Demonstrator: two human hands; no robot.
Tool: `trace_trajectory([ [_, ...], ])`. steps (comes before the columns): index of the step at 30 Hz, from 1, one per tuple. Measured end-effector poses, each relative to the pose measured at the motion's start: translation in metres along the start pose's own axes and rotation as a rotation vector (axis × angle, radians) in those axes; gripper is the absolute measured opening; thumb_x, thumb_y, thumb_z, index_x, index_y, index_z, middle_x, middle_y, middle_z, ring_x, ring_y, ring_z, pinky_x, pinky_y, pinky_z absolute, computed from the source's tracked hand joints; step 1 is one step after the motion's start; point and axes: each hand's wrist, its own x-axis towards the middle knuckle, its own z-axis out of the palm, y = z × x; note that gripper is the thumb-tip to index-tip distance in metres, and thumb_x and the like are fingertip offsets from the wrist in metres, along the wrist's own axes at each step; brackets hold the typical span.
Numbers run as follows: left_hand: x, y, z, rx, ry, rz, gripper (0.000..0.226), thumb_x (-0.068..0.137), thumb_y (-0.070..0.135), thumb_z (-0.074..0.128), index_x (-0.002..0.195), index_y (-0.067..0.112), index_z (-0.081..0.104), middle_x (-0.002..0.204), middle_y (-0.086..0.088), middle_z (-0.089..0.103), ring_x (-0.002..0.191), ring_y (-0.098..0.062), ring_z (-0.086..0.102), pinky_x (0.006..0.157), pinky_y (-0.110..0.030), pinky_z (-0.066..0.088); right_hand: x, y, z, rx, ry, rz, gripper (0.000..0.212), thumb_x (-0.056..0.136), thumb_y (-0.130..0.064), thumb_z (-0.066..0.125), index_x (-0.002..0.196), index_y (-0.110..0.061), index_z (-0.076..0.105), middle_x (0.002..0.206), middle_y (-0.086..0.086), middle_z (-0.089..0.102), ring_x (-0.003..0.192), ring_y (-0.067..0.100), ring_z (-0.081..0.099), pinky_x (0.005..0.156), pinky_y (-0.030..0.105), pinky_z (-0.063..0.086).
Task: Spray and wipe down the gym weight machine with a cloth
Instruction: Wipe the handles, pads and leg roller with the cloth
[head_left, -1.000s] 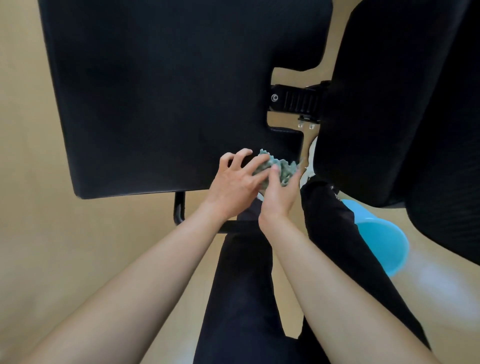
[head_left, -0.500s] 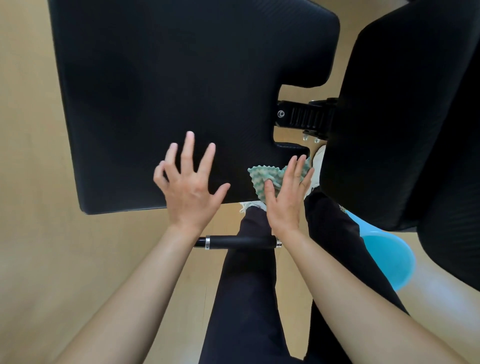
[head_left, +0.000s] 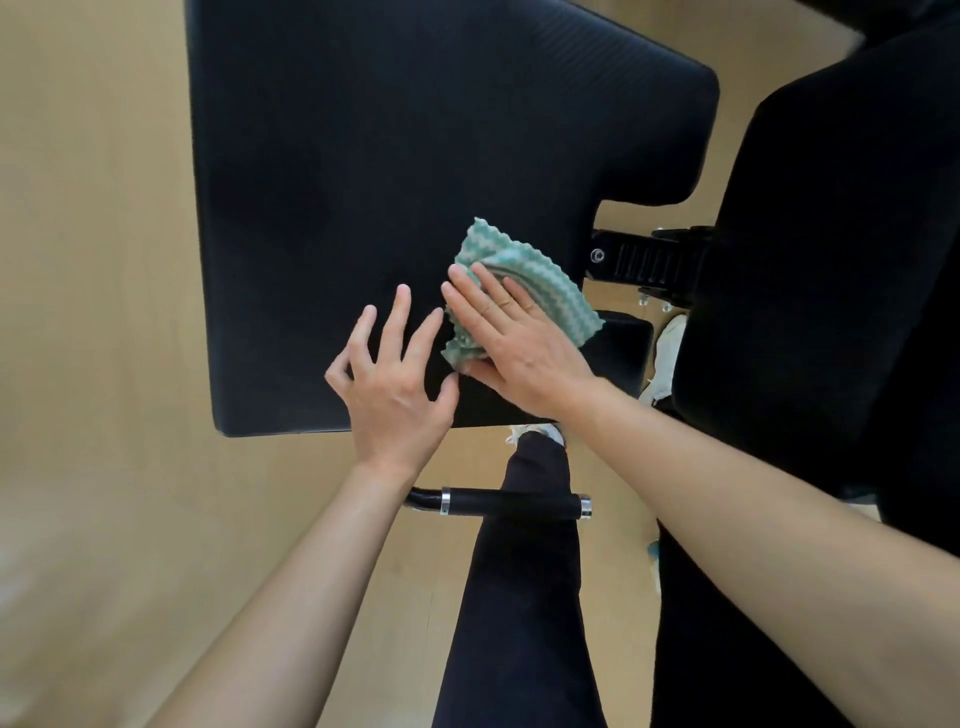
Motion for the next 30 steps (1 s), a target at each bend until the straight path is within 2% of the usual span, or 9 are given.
trace_trajectory([
  [5, 0.003, 0.011, -0.005, -0.041, -0.029, -0.060, 0.064, 0.079, 0.038, 0.074, 0.141, 0.033, 0.058, 0.163, 0.003, 0.037, 0.144, -0.030, 0.036, 0.101, -0.049, 0.035, 0.044, 0.038, -0.041, -0.014, 0.046, 0.002, 0.101, 0.095, -0.060, 0.059, 0.165, -0.011, 0.006, 0.173, 0.011, 0.002, 0.160, 0.023, 0.002, 0.130, 0.037, 0.003],
  [8, 0.018, 0.023, -0.010, -0.081, 0.009, -0.100, 0.064, 0.076, 0.036, 0.079, 0.137, 0.028, 0.062, 0.155, 0.000, 0.045, 0.140, -0.033, 0.041, 0.099, -0.052, 0.039, 0.060, 0.060, -0.065, 0.013, 0.139, 0.173, 0.116, 0.084, -0.062, 0.070, 0.164, -0.010, 0.004, 0.172, 0.015, 0.000, 0.160, 0.028, 0.000, 0.129, 0.038, -0.002],
  [10, 0.039, 0.035, -0.017, -0.076, 0.047, -0.099, 0.067, 0.075, 0.038, 0.078, 0.138, 0.028, 0.060, 0.158, -0.001, 0.043, 0.142, -0.033, 0.039, 0.101, -0.052, 0.037, 0.062, 0.069, -0.072, -0.027, 0.205, 0.351, 0.121, 0.079, -0.070, 0.066, 0.164, -0.009, 0.004, 0.172, 0.017, -0.001, 0.159, 0.034, -0.002, 0.128, 0.049, -0.004],
  [13, 0.086, 0.058, -0.033, -0.027, 0.016, -0.101, 0.085, 0.072, 0.051, 0.078, 0.150, 0.032, 0.048, 0.169, -0.005, 0.024, 0.150, -0.038, 0.027, 0.110, -0.057, 0.034, 0.052, 0.067, -0.065, -0.027, 0.177, 0.547, 0.116, 0.083, -0.076, 0.052, 0.164, -0.010, 0.004, 0.172, 0.014, -0.004, 0.159, 0.035, -0.007, 0.127, 0.058, -0.003],
  [17, 0.134, 0.080, -0.043, 0.077, -0.178, -0.119, 0.114, 0.070, 0.071, 0.074, 0.162, 0.037, 0.015, 0.172, -0.008, -0.004, 0.154, -0.049, 0.004, 0.116, -0.072, 0.023, 0.043, 0.062, -0.052, 0.011, 0.105, 0.560, 0.098, 0.095, -0.070, 0.040, 0.165, -0.016, -0.003, 0.173, 0.011, -0.011, 0.158, 0.033, -0.017, 0.129, 0.054, 0.000],
  [20, 0.135, 0.078, -0.041, 0.132, -0.236, -0.110, 0.134, 0.063, 0.070, 0.083, 0.163, 0.036, 0.000, 0.172, -0.007, -0.012, 0.154, -0.050, -0.003, 0.116, -0.072, 0.024, 0.062, 0.077, -0.065, -0.006, 0.082, 0.539, 0.094, 0.097, -0.073, 0.031, 0.164, -0.020, -0.007, 0.172, 0.011, -0.016, 0.157, 0.033, -0.021, 0.129, 0.053, -0.002],
  [24, 0.136, 0.078, -0.040, 0.147, -0.232, -0.111, 0.139, 0.058, 0.070, 0.086, 0.163, 0.036, 0.001, 0.172, -0.006, -0.008, 0.154, -0.050, 0.000, 0.115, -0.071, 0.028, 0.103, 0.105, -0.101, -0.020, 0.098, 0.531, 0.096, 0.095, -0.077, 0.031, 0.164, -0.022, -0.008, 0.171, 0.013, -0.016, 0.157, 0.035, -0.020, 0.128, 0.054, -0.007],
  [27, 0.139, 0.081, -0.042, 0.149, -0.240, -0.125, 0.139, 0.057, 0.069, 0.087, 0.163, 0.036, 0.004, 0.172, -0.006, -0.007, 0.154, -0.050, 0.000, 0.115, -0.072, 0.027, 0.146, 0.124, -0.130, -0.038, 0.026, 0.537, 0.099, 0.089, -0.083, 0.036, 0.164, -0.027, 0.005, 0.171, 0.017, 0.008, 0.158, 0.039, 0.001, 0.126, 0.057, -0.006],
  [30, 0.139, 0.082, -0.043, 0.166, -0.249, -0.120, 0.137, 0.058, 0.070, 0.086, 0.163, 0.036, 0.004, 0.172, -0.007, -0.007, 0.154, -0.051, 0.001, 0.115, -0.071, 0.028, 0.179, 0.137, -0.155, -0.013, -0.068, 0.460, 0.089, 0.085, -0.086, 0.040, 0.152, -0.029, 0.033, 0.147, 0.013, 0.051, 0.138, 0.036, 0.045, 0.123, 0.059, 0.015],
])
